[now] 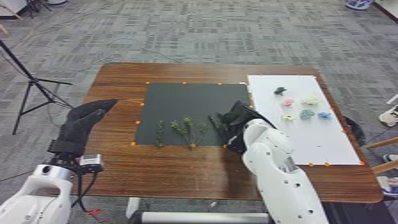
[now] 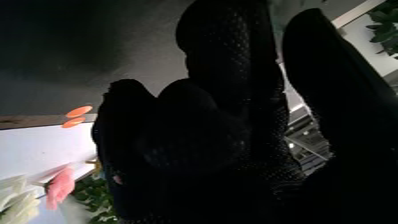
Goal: Arrange flowers
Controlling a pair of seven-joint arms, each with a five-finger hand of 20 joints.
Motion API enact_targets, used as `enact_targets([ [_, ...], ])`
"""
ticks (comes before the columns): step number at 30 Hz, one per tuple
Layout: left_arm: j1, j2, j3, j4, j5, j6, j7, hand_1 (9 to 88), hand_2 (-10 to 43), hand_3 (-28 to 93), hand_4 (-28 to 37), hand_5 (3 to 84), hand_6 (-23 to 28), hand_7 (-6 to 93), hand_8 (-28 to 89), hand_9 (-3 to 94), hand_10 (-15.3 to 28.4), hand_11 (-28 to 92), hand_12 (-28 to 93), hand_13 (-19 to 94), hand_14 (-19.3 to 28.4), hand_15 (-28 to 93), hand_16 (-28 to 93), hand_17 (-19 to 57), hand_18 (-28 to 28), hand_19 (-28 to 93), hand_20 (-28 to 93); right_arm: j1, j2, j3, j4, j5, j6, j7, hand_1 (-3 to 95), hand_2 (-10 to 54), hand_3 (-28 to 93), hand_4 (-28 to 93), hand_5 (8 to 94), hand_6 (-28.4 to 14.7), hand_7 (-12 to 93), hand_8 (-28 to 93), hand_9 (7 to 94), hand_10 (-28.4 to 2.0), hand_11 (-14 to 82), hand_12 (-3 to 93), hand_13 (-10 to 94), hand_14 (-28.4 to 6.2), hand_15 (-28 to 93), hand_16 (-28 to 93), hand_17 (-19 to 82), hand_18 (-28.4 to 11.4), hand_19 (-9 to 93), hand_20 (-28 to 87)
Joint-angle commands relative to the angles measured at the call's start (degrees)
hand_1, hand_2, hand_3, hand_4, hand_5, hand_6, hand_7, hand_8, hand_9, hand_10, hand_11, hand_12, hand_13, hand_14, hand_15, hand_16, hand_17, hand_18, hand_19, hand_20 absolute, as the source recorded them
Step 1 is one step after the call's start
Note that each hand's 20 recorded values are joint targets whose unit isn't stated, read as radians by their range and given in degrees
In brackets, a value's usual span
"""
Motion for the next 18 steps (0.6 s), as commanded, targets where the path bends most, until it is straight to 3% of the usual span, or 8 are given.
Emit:
enact_targets([
  [1, 0.17, -0.24, -0.16, -0.31, -0.17, -0.87, -0.53, 24.7, -9.5, 67, -23.1, 45.8, 2.4, 17.4, -8, 36.9, 11.0, 14, 13, 28, 12.9, 7, 4, -1.1, 10.0, 0, 14, -1.57, -0.14, 0.00, 0.74, 0.02, 0.31, 0.09, 36.5, -5.3, 67, -4, 82.4, -4.2, 32, 9, 93.7, -11.9, 40.6, 23.2, 94, -1.9, 67, 22, 77, -8.9, 93, 53],
  [4, 0.37, -0.30, -0.26, -0.41, -0.26, -0.76, -0.52, 24.9, -9.5, 67, -23.2, 45.8, 2.3, 17.4, -8, 36.9, 11.0, 14, 13, 28, 12.9, 7, 4, -1.0, 10.0, 0, 14, -2.13, 0.24, 0.32, -0.15, 0.37, 2.27, -0.21, 34.8, -3.8, 67, -5, 82.2, -4.5, 34, -2, 93.7, -12.0, 39.8, 23.3, 94, -1.9, 67, 22, 76, -8.9, 93, 53],
  [8, 0.45, -0.25, -0.30, -0.38, -0.27, -0.88, -0.66, 24.8, -9.5, 67, -23.0, 45.8, 2.4, 17.3, -8, 36.9, 11.0, 14, 13, 28, 12.9, 7, 4, -1.1, 10.0, 0, 14, -2.62, 1.59, 0.14, -2.39, 1.32, 5.69, -1.39, 28.3, 4.6, 65, -6, 79.6, -5.1, 33, -4, 93.7, -12.5, 35.4, 24.9, 94, -2.3, 64, 23, 75, -9.4, 93, 54],
  [13, 0.25, -0.16, -0.14, -0.28, -0.28, -1.09, -0.80, 24.8, -9.5, 67, -23.0, 45.8, 2.4, 17.3, -8, 36.9, 11.0, 14, 13, 28, 12.9, 7, 4, -1.1, 10.0, 0, 14, -3.47, 3.56, -1.33, -5.34, 2.00, 10.47, -4.59, 26.2, 7.7, 64, -7, 76.9, -5.4, 33, -5, 92.1, -13.9, 32.0, 26.6, 94, -3.0, 59, 26, 72, -10.8, 93, 53],
  [18, -0.30, -0.01, 0.28, -0.05, -0.27, -1.44, -1.00, 24.8, -9.5, 67, -23.1, 45.8, 2.4, 17.3, -8, 36.9, 11.1, 14, 13, 28, 13.0, 7, 4, -1.1, 10.0, 0, 14, -4.22, 4.00, -1.30, -5.24, 7.43, 13.66, -15.29, 25.3, 8.2, 63, -8, 74.3, -5.1, 33, -5, 89.6, -14.4, 30.4, 26.5, 94, -4.0, 53, 32, 67, -13.5, 93, 53],
])
